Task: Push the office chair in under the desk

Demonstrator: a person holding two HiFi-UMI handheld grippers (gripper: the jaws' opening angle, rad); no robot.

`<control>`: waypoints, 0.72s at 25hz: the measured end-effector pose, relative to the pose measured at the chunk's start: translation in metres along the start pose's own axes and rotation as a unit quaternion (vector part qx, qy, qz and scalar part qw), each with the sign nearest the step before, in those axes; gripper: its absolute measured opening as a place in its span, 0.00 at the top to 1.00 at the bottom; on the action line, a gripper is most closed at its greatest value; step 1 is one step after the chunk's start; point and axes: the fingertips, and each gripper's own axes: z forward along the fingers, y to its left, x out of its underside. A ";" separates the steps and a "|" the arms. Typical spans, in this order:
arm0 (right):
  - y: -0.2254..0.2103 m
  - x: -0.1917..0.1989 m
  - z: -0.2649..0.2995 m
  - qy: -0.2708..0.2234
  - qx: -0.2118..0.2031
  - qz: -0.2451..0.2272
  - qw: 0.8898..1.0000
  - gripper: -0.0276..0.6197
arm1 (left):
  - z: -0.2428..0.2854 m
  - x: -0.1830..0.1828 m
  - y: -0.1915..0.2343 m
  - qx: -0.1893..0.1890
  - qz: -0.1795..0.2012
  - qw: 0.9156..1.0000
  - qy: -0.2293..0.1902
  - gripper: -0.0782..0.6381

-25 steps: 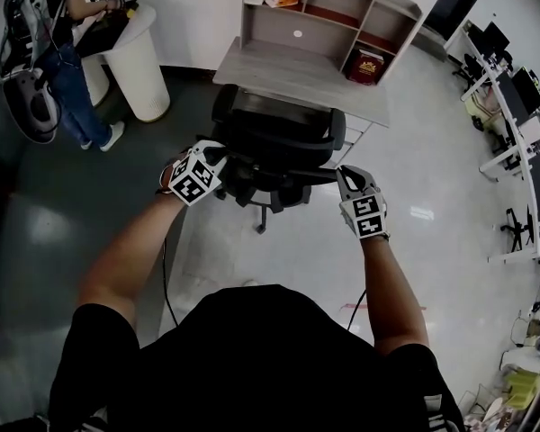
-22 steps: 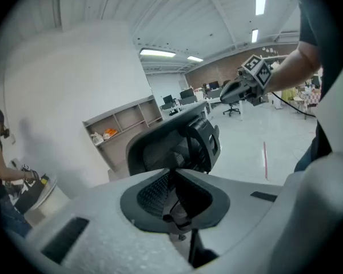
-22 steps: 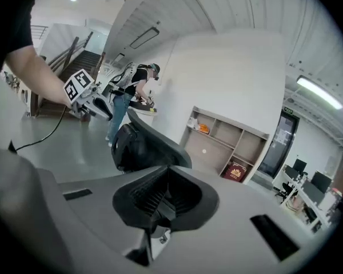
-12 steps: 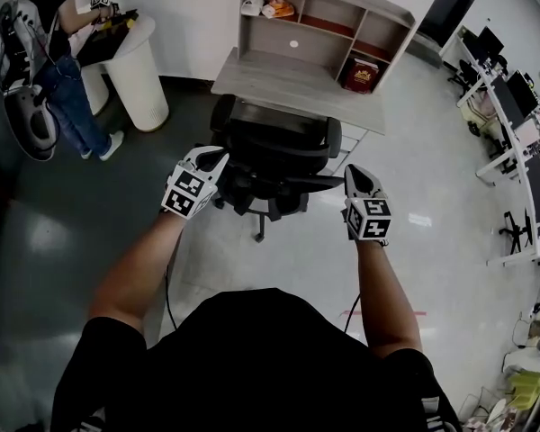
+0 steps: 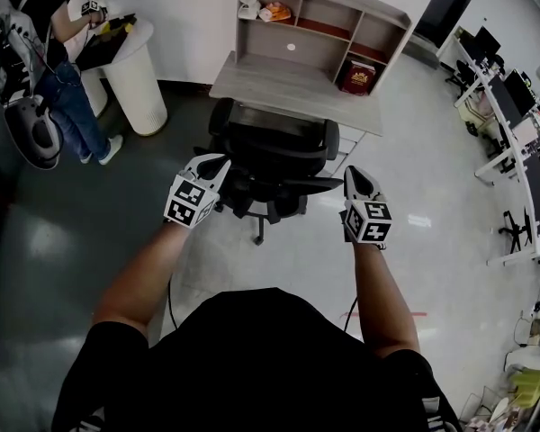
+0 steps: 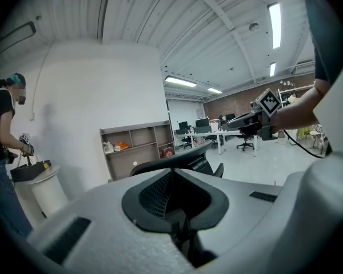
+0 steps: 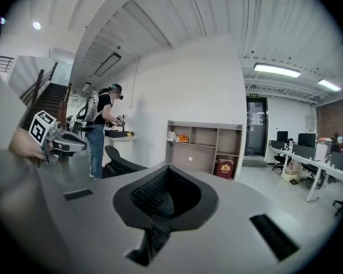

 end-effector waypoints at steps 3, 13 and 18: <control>-0.001 -0.001 -0.001 -0.003 0.001 0.003 1.000 0.95 | 0.000 0.002 -0.004 0.003 -0.001 1.000 -0.002 0.85; -0.009 -0.002 0.000 0.000 0.008 0.015 1.000 0.95 | -0.004 -0.028 -0.010 -0.004 0.018 0.999 -0.042 0.86; -0.015 -0.002 0.000 0.005 0.015 0.022 1.000 0.95 | -0.002 -0.032 -0.012 -0.001 0.019 0.999 -0.042 0.86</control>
